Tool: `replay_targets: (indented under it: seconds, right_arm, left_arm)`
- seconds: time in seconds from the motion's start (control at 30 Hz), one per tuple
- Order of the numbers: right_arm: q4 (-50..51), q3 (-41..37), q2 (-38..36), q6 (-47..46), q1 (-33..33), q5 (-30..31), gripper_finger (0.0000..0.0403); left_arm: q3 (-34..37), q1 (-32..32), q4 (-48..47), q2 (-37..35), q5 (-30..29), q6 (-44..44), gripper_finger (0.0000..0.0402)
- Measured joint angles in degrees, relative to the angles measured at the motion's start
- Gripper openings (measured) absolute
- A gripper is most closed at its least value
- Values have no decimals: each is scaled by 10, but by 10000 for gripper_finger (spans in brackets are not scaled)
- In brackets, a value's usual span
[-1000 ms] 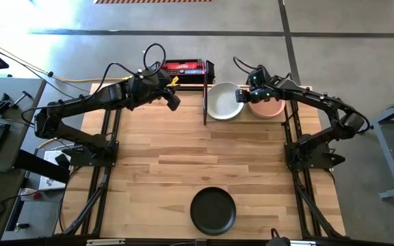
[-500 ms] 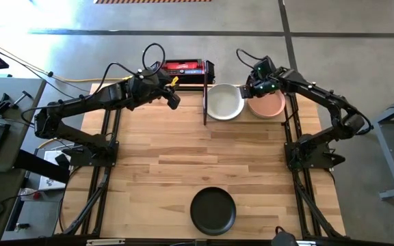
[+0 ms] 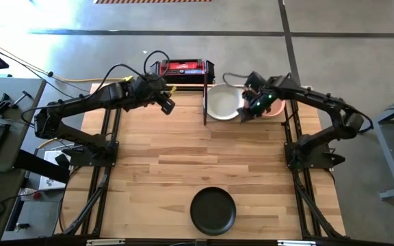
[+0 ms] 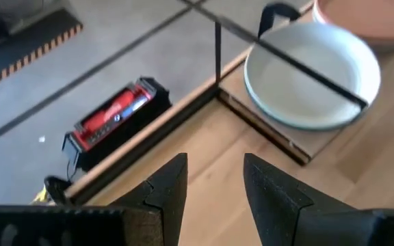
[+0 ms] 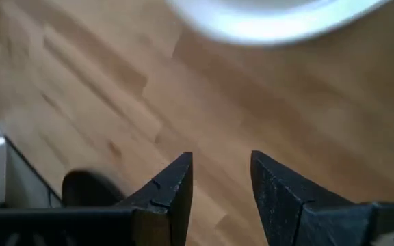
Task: Place and stack plates onto a shelf
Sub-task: Stack the black plate on top of the light blue plate on the shelf
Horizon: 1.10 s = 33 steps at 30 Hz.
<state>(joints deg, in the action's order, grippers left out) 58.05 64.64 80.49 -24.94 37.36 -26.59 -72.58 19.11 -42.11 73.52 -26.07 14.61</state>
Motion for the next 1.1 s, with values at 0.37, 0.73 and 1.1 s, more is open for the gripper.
replay_targets:
  seconds: [0.37, 0.73, 1.1]
  right_arm:
    - [-26, 0, 0, -173, -239, 76, 126]
    - [-114, -1, 0, -370, -454, 221, 126]
    - [-177, -1, 54, -486, -604, 280, 126]
  left_arm:
    - [61, -77, -38, 0, 56, 35, 133]
    - [119, -217, -40, 0, 80, 128, 133]
    - [119, -322, 18, 3, 76, 243, 133]
